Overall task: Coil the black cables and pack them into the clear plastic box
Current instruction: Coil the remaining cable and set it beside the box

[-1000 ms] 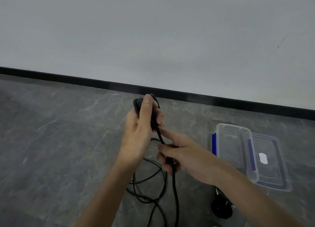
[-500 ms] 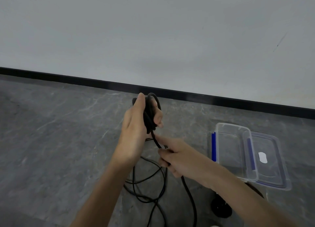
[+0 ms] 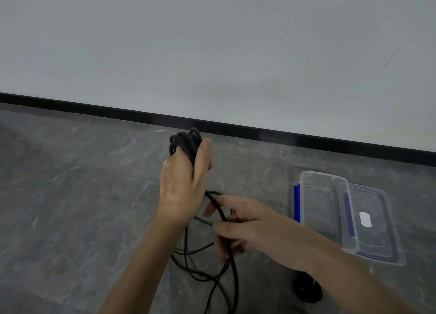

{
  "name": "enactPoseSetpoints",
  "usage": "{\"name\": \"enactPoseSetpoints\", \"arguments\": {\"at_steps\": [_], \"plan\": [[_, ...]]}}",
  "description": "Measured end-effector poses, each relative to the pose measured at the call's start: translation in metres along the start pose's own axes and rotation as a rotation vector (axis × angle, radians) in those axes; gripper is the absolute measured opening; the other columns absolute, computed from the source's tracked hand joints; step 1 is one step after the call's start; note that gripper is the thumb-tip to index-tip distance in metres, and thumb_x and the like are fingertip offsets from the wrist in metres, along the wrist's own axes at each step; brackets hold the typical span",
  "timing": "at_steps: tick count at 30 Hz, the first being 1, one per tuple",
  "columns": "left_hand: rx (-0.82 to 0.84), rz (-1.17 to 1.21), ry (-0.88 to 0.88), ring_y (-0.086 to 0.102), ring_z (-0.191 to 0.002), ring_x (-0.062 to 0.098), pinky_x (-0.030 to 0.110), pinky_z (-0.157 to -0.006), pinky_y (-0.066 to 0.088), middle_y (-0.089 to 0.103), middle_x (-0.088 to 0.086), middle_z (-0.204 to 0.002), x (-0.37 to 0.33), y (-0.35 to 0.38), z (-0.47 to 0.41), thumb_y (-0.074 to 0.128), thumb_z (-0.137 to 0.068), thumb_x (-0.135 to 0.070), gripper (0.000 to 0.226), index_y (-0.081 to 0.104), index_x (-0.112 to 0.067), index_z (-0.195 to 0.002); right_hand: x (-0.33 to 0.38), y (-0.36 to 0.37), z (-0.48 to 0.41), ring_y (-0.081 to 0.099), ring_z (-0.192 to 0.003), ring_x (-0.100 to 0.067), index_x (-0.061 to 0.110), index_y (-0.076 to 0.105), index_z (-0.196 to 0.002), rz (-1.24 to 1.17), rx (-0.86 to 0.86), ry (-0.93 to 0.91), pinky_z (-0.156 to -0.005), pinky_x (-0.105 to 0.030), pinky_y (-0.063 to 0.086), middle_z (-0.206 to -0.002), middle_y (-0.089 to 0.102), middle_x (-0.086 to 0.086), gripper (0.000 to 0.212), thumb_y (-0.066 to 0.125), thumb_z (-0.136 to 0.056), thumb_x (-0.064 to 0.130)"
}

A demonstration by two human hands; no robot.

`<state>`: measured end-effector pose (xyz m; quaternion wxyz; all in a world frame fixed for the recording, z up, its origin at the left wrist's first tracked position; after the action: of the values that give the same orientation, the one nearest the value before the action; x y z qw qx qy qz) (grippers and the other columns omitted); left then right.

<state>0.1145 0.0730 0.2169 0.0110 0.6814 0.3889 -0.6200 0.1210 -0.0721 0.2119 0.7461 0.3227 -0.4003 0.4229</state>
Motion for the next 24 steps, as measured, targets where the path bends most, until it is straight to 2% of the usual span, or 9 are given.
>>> {"name": "enactPoseSetpoints", "arguments": {"at_steps": [3,6,7,9,12,14,15,19,24], "plan": [[0.034,-0.108,0.037,0.058,-0.060,0.006,0.012,-0.052,0.042,0.058,0.002,-0.061,0.000,-0.001,0.000,0.026,-0.083,-0.063,0.064,0.057,-0.008,-0.077,-0.002,-0.001,-0.002,0.045,-0.057,-0.005,0.027,0.054,-0.128,0.058,-0.036,-0.046,-0.061,-0.023,0.042,-0.056,0.045,0.011,0.031,0.046,-0.100,0.015],[0.112,-0.204,0.078,0.057,-0.062,0.015,0.022,-0.056,0.045,0.059,0.010,-0.059,0.002,0.003,0.002,0.025,-0.086,-0.063,0.069,0.057,-0.004,-0.074,0.000,-0.006,-0.003,0.035,-0.048,-0.007,0.009,0.059,-0.120,0.304,-0.217,-0.181,-0.048,-0.021,0.032,-0.052,0.039,0.010,0.027,0.042,-0.101,0.017],[0.145,-0.227,0.079,0.056,-0.060,0.015,0.024,-0.055,0.045,0.058,0.010,-0.057,0.003,0.005,0.003,0.024,-0.086,-0.064,0.070,0.057,-0.004,-0.072,0.002,-0.007,-0.003,0.036,-0.045,-0.009,0.004,0.061,-0.114,0.450,-0.281,-0.256,-0.045,-0.022,0.031,-0.052,0.041,0.008,0.027,0.042,-0.101,0.018],[0.251,-0.269,0.063,0.055,-0.056,0.016,0.026,-0.053,0.043,0.057,0.008,-0.058,0.004,0.011,0.006,0.023,-0.089,-0.062,0.069,0.058,-0.005,-0.074,0.003,-0.006,-0.004,0.045,-0.046,-0.014,0.007,0.063,-0.104,0.776,-0.350,-0.373,-0.047,-0.027,0.038,-0.055,0.047,0.007,0.028,0.039,-0.102,0.022],[0.475,-0.510,0.058,0.050,-0.064,0.020,0.033,-0.062,0.036,0.053,0.004,-0.068,0.007,0.023,0.011,0.006,-0.089,-0.059,0.079,0.059,-0.002,-0.102,0.000,-0.013,-0.003,0.048,-0.052,-0.012,0.012,0.062,-0.094,1.030,-0.385,-0.447,-0.054,-0.032,0.045,-0.063,0.052,0.008,0.030,0.036,-0.101,0.026],[0.564,-0.554,0.020,0.046,-0.069,0.021,0.031,-0.067,0.032,0.048,0.002,-0.067,0.010,0.027,0.013,-0.006,-0.078,-0.064,0.095,0.056,0.001,-0.108,0.001,-0.023,-0.003,0.054,-0.058,-0.008,0.014,0.064,-0.093,1.047,-0.436,-0.504,-0.057,-0.031,0.049,-0.071,0.060,0.008,0.035,0.034,-0.099,0.032],[0.593,-0.503,-0.007,0.047,-0.068,0.020,0.030,-0.068,0.032,0.048,0.002,-0.066,0.009,0.028,0.013,-0.005,-0.079,-0.063,0.093,0.057,0.001,-0.105,0.002,-0.029,-0.003,0.056,-0.061,-0.006,0.016,0.065,-0.092,1.022,-0.470,-0.533,-0.059,-0.029,0.051,-0.074,0.063,0.009,0.035,0.036,-0.097,0.035],[0.758,-0.141,-0.144,0.054,-0.056,0.007,0.022,-0.070,0.036,0.057,0.000,-0.056,0.003,0.029,0.020,0.001,-0.088,-0.061,0.083,0.063,-0.007,-0.077,0.006,-0.048,-0.001,0.060,-0.062,-0.005,0.017,0.066,-0.083,0.856,-0.562,-0.637,-0.056,-0.031,0.049,-0.071,0.065,0.012,0.026,0.054,-0.089,0.040],[0.912,0.135,-0.261,0.053,-0.057,0.014,0.022,-0.064,0.042,0.055,0.003,-0.058,0.000,0.032,0.028,0.004,-0.089,-0.069,0.084,0.060,-0.008,-0.079,0.011,-0.060,0.000,0.059,-0.062,-0.006,0.020,0.075,-0.079,0.764,-0.620,-0.722,-0.057,-0.030,0.049,-0.070,0.064,0.014,0.031,0.061,-0.081,0.048]]}}
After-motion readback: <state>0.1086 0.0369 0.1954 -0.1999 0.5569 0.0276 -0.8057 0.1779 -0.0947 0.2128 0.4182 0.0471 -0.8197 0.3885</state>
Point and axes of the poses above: each hand's wrist, its own z-axis away from the middle knuckle, its own y-axis out of the palm, x = y × z, the point moved 3 cm from there along -z, towards the middle knuckle
